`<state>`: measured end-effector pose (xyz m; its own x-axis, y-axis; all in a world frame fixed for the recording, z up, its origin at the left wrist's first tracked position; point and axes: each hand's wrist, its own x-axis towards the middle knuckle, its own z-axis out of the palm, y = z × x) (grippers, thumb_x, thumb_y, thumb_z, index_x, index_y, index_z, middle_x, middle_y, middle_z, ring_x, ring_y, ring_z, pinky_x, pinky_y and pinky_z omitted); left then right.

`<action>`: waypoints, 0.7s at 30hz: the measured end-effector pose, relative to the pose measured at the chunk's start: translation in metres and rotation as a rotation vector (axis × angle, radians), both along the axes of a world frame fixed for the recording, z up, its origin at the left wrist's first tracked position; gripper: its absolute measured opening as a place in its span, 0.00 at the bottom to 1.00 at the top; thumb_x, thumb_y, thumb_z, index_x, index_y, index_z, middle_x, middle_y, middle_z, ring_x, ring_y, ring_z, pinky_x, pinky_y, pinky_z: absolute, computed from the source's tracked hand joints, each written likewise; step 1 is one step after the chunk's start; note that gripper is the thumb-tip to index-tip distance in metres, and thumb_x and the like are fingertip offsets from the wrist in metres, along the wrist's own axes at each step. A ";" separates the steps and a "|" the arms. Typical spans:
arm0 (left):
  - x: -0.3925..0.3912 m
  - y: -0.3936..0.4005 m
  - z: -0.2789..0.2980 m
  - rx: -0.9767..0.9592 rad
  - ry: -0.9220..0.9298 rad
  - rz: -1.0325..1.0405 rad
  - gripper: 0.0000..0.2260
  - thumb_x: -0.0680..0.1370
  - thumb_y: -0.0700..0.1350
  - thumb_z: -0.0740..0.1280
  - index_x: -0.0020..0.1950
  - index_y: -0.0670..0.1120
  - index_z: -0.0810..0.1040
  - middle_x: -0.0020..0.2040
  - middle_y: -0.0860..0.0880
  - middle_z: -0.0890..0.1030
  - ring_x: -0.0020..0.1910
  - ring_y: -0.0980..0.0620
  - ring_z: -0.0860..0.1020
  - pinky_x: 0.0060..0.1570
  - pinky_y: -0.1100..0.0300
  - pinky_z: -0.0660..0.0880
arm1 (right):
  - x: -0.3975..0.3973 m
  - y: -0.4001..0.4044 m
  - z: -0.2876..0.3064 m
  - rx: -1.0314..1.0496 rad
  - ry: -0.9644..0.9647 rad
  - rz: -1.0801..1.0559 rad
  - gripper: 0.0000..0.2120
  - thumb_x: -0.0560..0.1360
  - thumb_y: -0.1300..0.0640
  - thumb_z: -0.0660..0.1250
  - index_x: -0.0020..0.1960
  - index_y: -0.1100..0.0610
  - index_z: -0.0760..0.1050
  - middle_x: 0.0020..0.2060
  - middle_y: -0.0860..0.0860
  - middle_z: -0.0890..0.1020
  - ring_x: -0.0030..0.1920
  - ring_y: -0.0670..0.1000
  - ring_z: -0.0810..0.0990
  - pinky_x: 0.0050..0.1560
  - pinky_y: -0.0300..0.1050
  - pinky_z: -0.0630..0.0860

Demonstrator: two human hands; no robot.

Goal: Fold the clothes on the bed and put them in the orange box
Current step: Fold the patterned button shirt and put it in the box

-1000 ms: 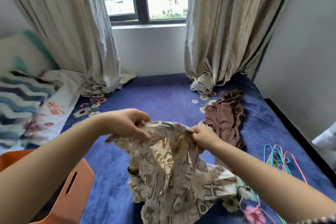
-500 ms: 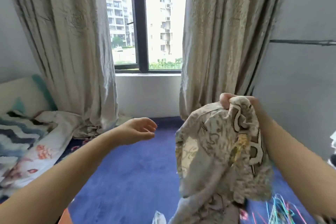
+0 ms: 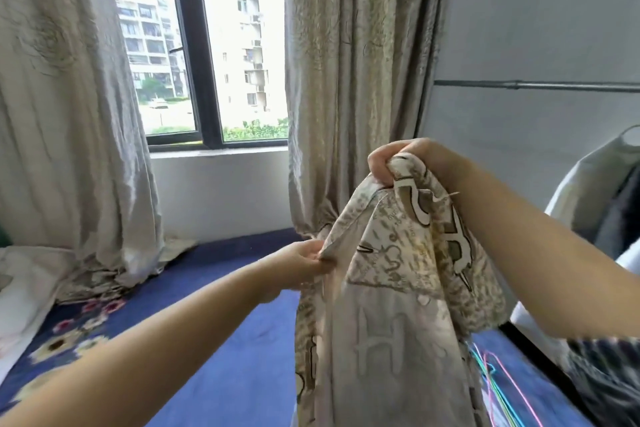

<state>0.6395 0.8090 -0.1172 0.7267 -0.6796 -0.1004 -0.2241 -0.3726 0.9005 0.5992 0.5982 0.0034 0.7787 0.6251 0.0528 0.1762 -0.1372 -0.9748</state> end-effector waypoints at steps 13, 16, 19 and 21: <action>0.019 0.059 0.084 0.019 -0.518 0.686 0.12 0.77 0.40 0.61 0.33 0.44 0.72 0.29 0.48 0.69 0.30 0.50 0.66 0.30 0.61 0.60 | 0.014 0.002 -0.059 -0.982 -0.220 -0.431 0.08 0.67 0.65 0.65 0.46 0.59 0.74 0.43 0.54 0.81 0.45 0.52 0.79 0.45 0.47 0.77; 0.013 0.078 0.087 0.294 -0.740 0.635 0.15 0.79 0.47 0.63 0.33 0.45 0.71 0.26 0.50 0.70 0.25 0.54 0.66 0.26 0.65 0.60 | 0.020 0.005 -0.074 -0.975 -0.254 -0.563 0.05 0.62 0.58 0.62 0.34 0.58 0.68 0.32 0.52 0.73 0.36 0.50 0.71 0.32 0.40 0.65; 0.008 0.097 0.089 0.445 -0.849 0.633 0.19 0.78 0.56 0.60 0.31 0.46 0.70 0.26 0.52 0.70 0.24 0.55 0.68 0.26 0.66 0.61 | 0.026 0.008 -0.095 -0.901 -0.220 -0.741 0.07 0.67 0.62 0.64 0.32 0.59 0.68 0.31 0.54 0.70 0.34 0.51 0.69 0.31 0.42 0.61; 0.007 0.102 0.088 0.534 -0.900 0.683 0.21 0.79 0.58 0.55 0.44 0.43 0.77 0.32 0.50 0.74 0.30 0.53 0.73 0.28 0.65 0.65 | 0.031 0.010 -0.103 -0.718 -0.204 -0.827 0.06 0.69 0.67 0.64 0.34 0.60 0.71 0.29 0.53 0.71 0.32 0.50 0.69 0.30 0.41 0.62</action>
